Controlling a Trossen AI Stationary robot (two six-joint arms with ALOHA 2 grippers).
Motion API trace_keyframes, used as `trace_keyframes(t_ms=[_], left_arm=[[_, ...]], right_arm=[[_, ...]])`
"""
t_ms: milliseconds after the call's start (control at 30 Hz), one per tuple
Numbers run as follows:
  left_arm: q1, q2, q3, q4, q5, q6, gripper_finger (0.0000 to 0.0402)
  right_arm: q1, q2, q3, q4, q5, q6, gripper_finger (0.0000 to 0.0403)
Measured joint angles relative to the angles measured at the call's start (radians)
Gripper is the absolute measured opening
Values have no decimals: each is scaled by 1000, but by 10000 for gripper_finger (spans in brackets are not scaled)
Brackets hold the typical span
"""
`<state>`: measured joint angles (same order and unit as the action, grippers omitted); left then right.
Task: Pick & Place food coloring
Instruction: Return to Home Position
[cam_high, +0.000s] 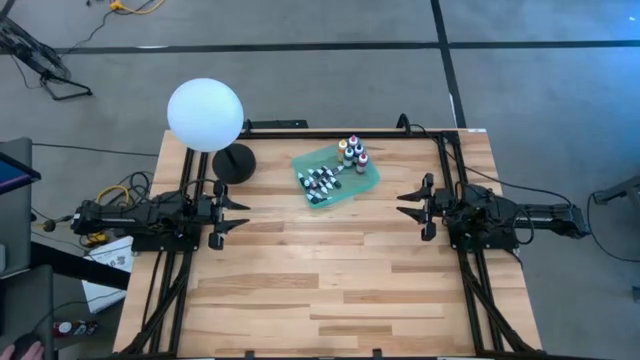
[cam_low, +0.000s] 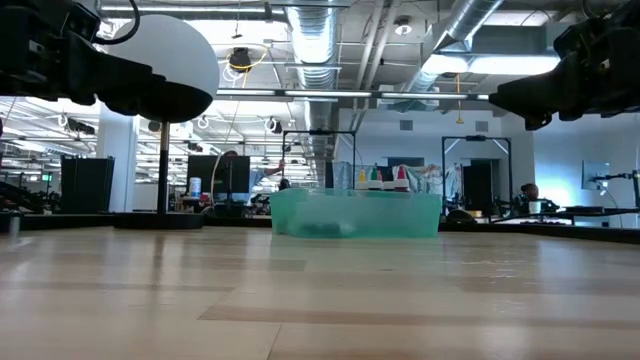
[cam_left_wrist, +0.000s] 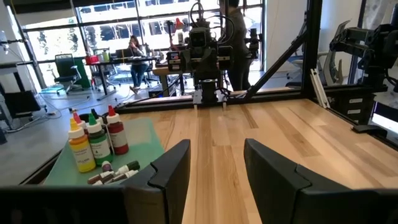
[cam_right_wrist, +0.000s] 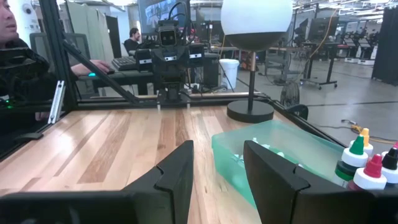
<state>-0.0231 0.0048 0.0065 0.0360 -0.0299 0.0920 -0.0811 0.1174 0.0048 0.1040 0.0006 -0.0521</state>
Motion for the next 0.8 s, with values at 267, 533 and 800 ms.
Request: trace_keyframes(t_ms=[267, 533, 800], left_arm=[[0, 0, 0, 0, 0, 1, 146], [0, 0, 0, 0, 0, 2, 146], [0, 0, 0, 0, 0, 2, 146]], right_arm=[[0, 0, 0, 0, 0, 0, 134], [0, 0, 0, 0, 0, 0, 134], [0, 0, 0, 0, 0, 0, 134]])
